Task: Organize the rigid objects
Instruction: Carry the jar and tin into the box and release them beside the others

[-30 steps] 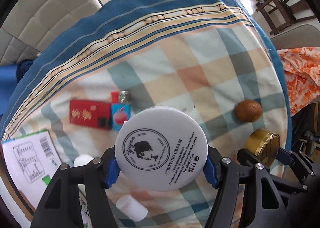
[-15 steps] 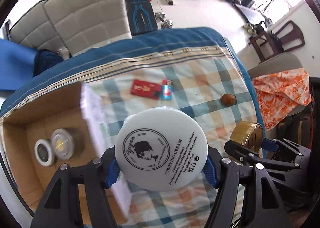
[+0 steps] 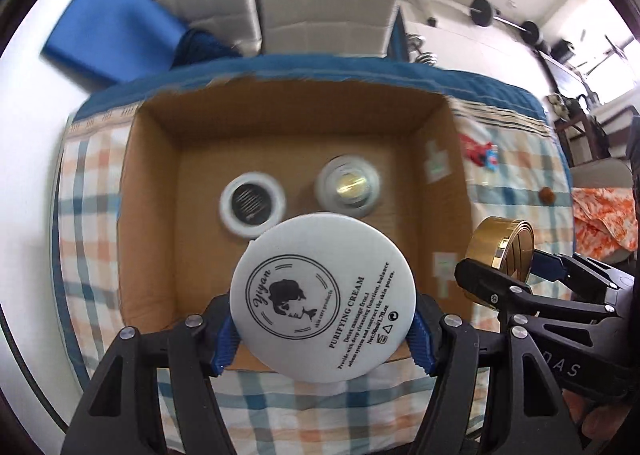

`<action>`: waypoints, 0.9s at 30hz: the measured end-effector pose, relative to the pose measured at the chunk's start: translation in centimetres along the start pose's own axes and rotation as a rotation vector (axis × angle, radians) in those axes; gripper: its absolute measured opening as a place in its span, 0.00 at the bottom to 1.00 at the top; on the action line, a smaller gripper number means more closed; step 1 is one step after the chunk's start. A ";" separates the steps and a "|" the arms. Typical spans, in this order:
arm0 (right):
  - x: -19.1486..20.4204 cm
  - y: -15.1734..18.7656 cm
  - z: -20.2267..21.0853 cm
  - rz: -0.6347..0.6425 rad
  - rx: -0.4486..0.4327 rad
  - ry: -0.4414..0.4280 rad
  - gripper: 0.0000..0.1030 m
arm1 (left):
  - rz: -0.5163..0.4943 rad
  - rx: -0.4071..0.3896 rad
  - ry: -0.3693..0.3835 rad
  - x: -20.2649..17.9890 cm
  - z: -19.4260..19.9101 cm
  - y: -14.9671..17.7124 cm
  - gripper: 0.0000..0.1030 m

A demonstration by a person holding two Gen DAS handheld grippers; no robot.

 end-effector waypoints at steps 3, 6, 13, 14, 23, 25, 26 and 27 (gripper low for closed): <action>2.5 0.0 -3.3 0.035 0.041 0.029 0.65 | 0.038 0.075 0.004 2.9 -3.0 0.6 0.64; 3.7 0.2 -7.1 0.037 0.103 0.050 0.65 | 0.070 0.164 0.018 5.3 -6.8 1.1 0.64; 3.9 -0.4 -13.3 0.026 0.185 0.113 0.65 | 0.097 0.295 0.035 6.8 -13.9 0.4 0.64; 3.8 -0.5 -13.8 0.017 0.191 0.115 0.65 | 0.102 0.305 0.043 6.9 -14.5 0.2 0.64; 3.7 -1.5 -16.3 -0.022 0.229 0.139 0.66 | 0.093 0.312 0.038 7.1 -16.0 -1.8 0.64; 3.8 -1.6 -16.5 -0.016 0.227 0.154 0.66 | 0.094 0.317 0.039 7.4 -16.1 -1.7 0.64; 3.9 -1.6 -16.6 -0.012 0.230 0.159 0.66 | 0.093 0.318 0.036 7.4 -16.1 -1.6 0.64; 4.0 -1.6 -16.6 -0.008 0.234 0.163 0.66 | 0.095 0.315 0.033 7.7 -16.0 -1.3 0.64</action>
Point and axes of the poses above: each gripper's, at about its wrist camera, not at the fingertips, and z roughly against the way its jaws point, x to its left, y to its underside, the point moved 7 cm from there along -z, roughly the way its jaws point, and after that the axes turned 3 degrees about -z, right-handed, at the moved point
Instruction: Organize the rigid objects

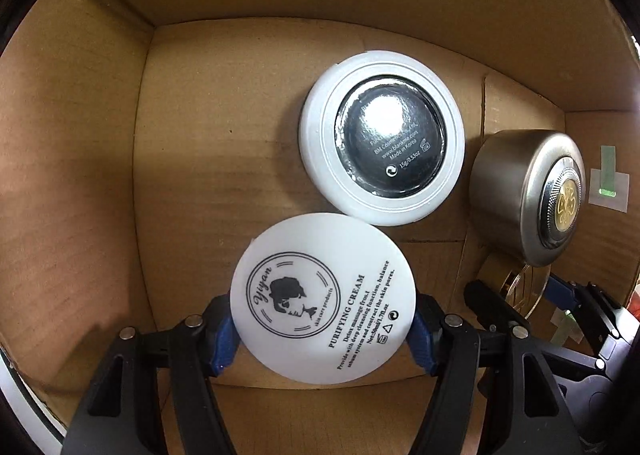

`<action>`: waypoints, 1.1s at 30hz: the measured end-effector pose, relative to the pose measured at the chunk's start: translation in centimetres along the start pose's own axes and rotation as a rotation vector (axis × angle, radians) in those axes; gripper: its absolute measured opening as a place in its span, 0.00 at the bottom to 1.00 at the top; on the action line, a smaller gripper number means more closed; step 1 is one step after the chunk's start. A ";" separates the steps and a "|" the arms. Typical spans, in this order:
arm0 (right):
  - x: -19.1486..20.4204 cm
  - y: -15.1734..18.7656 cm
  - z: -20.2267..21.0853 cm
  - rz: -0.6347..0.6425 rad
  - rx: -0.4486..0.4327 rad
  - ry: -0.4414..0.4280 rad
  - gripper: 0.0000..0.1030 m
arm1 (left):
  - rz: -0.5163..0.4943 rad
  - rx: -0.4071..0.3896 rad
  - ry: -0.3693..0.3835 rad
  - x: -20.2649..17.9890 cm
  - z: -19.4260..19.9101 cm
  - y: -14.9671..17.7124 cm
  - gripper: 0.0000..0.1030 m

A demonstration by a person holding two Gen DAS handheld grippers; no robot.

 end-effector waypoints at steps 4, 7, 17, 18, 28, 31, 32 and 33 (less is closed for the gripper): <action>0.0 -0.3 0.0 0.005 0.015 0.011 0.67 | 0.020 0.018 -0.004 0.0 -0.2 0.2 0.64; 0.3 -0.1 -0.4 -0.010 0.040 -0.001 0.69 | 0.031 0.026 -0.001 0.2 0.0 1.0 0.64; 0.5 2.0 1.3 -0.011 0.036 -0.045 0.81 | 0.040 -0.012 0.027 0.0 2.9 4.4 0.65; 0.7 2.5 1.6 -0.008 0.036 -0.048 0.82 | 0.035 -0.020 0.026 -0.1 3.3 4.8 0.65; 2.4 7.0 5.3 0.022 -0.015 -0.067 0.99 | 0.041 -0.119 0.039 1.2 7.6 9.7 0.70; 2.4 7.9 6.6 0.018 -0.041 -0.072 0.99 | 0.041 -0.148 0.036 1.1 8.6 10.6 0.71; 1.9 8.1 7.0 0.015 -0.052 -0.072 0.99 | 0.040 -0.157 0.036 1.1 9.1 10.7 0.72; 1.8 8.3 7.6 0.014 -0.068 -0.073 0.99 | 0.039 -0.170 0.034 1.3 9.9 11.2 0.78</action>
Point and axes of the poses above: each gripper's, at about its wrist camera, not at the fingertips, and z roughly against the way its jaws point, x to its left, y to its underside, the point moved 7 cm from there along -z, roughly the way its jaws point, and after that the axes turned 3 degrees about -z, right-handed, at the moved point
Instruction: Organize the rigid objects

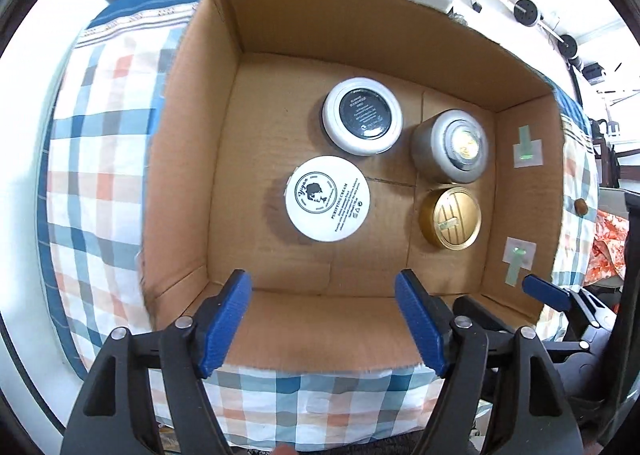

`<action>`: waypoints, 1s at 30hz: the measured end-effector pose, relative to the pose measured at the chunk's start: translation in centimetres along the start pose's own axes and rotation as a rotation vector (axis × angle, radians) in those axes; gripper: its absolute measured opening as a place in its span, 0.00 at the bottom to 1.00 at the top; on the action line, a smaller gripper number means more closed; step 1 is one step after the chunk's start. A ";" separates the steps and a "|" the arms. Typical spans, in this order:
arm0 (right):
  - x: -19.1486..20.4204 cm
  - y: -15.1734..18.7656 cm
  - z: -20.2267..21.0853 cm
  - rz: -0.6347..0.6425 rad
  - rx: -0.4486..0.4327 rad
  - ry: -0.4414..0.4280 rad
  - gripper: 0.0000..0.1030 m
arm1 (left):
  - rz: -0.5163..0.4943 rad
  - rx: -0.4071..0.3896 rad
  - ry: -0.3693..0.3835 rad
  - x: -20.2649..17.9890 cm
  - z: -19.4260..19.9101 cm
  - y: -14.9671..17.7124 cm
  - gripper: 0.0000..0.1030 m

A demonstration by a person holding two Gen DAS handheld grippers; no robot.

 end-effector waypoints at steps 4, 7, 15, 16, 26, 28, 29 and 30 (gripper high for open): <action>-1.0 -0.2 2.3 0.000 -0.055 -0.003 1.00 | -0.009 -0.043 -0.040 -0.2 2.6 -0.9 0.95; -2.0 -0.1 4.1 0.003 -0.084 -0.006 1.00 | -0.013 -0.088 -0.052 -0.4 3.7 -0.7 1.00; -2.4 1.4 7.8 0.004 -0.150 -0.026 1.00 | -0.035 -0.182 -0.060 -1.2 6.7 0.1 1.00; -2.4 1.6 8.3 0.006 -0.162 -0.024 1.00 | -0.041 -0.196 -0.064 -1.3 7.3 0.3 1.00; -2.7 3.0 11.3 0.016 -0.243 -0.030 1.00 | -0.076 -0.284 -0.094 -2.8 10.4 1.5 1.00; -3.1 3.1 11.7 0.009 -0.250 -0.040 1.00 | -0.074 -0.288 -0.087 -3.4 10.6 1.7 1.00; -3.4 3.1 11.9 0.005 -0.253 -0.045 1.00 | -0.071 -0.288 -0.082 -3.7 10.7 1.6 1.00; -3.8 3.1 12.0 -0.002 -0.253 -0.057 1.00 | -0.071 -0.291 -0.079 -4.2 10.8 1.6 1.00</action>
Point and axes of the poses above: each gripper's, at about its wrist camera, not at the fingertips, and z roughly against the way its jaws point, x to its left, y to its underside, the point moved 7 cm from there along -z, roughly the way its jaws point, and after that the axes turned 3 degrees about -z, right-handed, at the moved point
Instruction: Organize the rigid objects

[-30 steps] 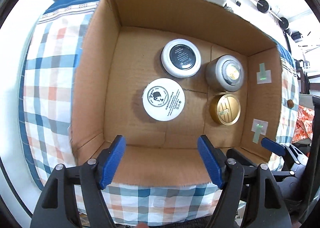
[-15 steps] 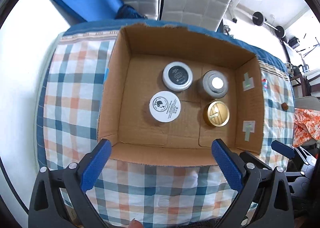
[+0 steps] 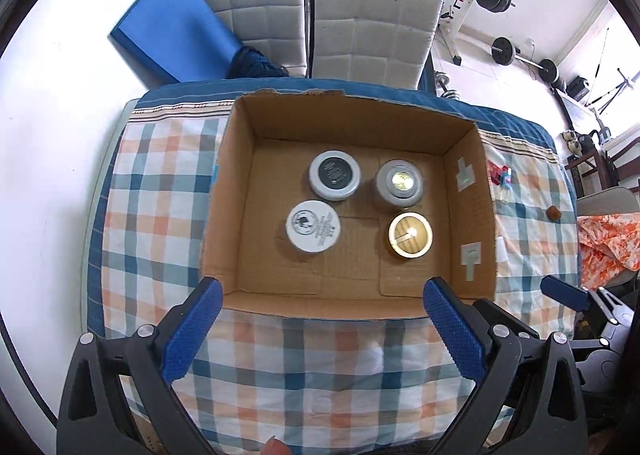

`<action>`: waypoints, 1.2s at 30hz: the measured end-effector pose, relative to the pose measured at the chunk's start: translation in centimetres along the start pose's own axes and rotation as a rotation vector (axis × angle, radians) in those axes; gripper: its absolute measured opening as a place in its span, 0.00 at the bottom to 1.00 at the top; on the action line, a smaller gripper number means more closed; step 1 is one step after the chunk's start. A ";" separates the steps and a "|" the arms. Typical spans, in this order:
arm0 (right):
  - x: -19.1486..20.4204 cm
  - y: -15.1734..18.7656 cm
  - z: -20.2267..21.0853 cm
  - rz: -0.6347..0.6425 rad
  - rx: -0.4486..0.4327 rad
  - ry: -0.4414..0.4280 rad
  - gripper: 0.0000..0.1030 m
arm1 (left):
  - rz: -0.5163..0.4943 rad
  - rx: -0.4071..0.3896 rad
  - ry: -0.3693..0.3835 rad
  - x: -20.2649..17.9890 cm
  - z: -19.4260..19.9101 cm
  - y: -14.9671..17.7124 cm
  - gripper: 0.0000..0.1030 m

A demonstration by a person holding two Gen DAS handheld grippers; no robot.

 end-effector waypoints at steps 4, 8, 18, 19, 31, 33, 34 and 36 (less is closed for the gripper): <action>-2.9 -0.3 0.9 -0.048 -0.004 -0.040 1.00 | -0.032 -0.023 -0.008 -3.0 0.6 -1.1 1.00; -8.3 -1.1 2.5 -0.107 -0.026 -0.034 1.00 | -0.079 -0.034 0.008 -8.1 0.4 -2.8 1.00; -29.4 -1.8 1.7 -0.336 -0.009 0.132 1.00 | -0.205 0.068 0.046 -25.2 -7.1 -4.4 1.00; -31.2 -1.8 1.3 -0.354 -0.005 0.141 1.00 | -0.203 0.090 0.044 -26.4 -8.1 -4.2 1.00; -42.5 -1.8 -5.5 -0.430 0.084 0.145 1.00 | -0.043 0.350 -0.008 -30.2 -21.6 0.1 0.73; -42.7 -2.3 -6.7 -0.416 0.092 0.132 1.00 | -0.024 0.365 -0.038 -29.8 -22.8 0.5 0.73; -42.6 -2.6 -7.1 -0.411 0.095 0.132 1.00 | -0.016 0.374 -0.045 -29.6 -23.2 0.6 0.73; -42.6 -3.4 -8.2 -0.394 0.099 0.122 0.98 | -0.008 0.387 -0.066 -29.3 -24.2 0.8 0.73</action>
Point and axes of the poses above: each gripper's, at about its wrist camera, not at the fingertips, and z roughly against the way its jaws point, x to its left, y to its underside, the point moved 7 cm from there along -z, roughly the way its jaws point, and after that the axes turned 3 degrees about -z, right-handed, at the moved point
